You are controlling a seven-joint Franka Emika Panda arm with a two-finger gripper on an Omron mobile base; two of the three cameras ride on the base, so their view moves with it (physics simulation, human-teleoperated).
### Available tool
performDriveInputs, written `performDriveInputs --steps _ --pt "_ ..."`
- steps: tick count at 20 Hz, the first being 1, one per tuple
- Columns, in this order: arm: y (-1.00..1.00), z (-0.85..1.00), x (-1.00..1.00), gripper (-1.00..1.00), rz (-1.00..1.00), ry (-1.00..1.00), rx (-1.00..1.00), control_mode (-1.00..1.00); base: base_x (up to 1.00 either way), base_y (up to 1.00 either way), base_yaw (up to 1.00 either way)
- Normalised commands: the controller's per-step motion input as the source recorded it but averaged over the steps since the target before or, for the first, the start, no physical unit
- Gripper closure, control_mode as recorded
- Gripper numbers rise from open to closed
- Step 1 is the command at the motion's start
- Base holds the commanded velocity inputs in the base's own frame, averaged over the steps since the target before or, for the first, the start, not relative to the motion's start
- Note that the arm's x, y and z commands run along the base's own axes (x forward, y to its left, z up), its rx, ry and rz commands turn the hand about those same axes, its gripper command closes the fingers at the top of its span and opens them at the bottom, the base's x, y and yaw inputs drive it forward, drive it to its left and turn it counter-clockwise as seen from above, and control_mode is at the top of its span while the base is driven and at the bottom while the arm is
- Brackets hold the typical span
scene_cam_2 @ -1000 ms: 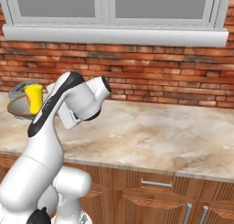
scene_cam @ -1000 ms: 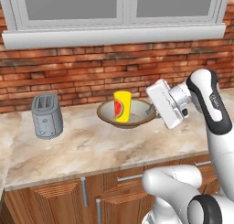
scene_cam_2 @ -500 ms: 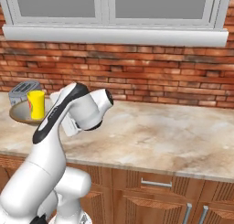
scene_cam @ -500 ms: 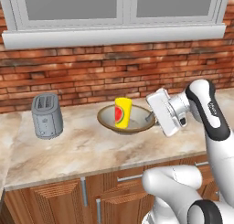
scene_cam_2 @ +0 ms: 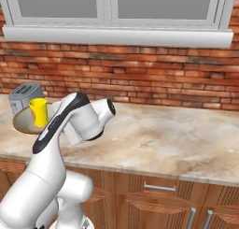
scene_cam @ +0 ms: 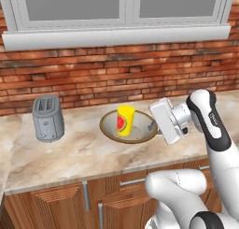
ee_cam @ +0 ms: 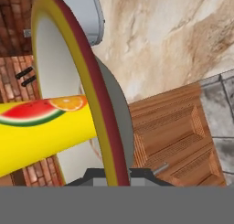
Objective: Place the cup inside the bowl on the dining table and move the bowl to any counter.
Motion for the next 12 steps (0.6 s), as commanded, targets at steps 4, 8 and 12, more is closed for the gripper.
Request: performDriveInputs --steps 4,8,12 --pt "-0.02 -0.17 0.18 1.0 0.0 0.0 -0.08 -1.0 0.0 0.0 0.0" --pt "-0.02 -0.03 0.09 1.0 0.0 0.0 -0.06 -1.0 0.0 0.0 0.0" --pt "-0.05 -0.04 0.11 1.0 0.0 0.0 -0.04 -1.0 0.0 0.0 0.0"
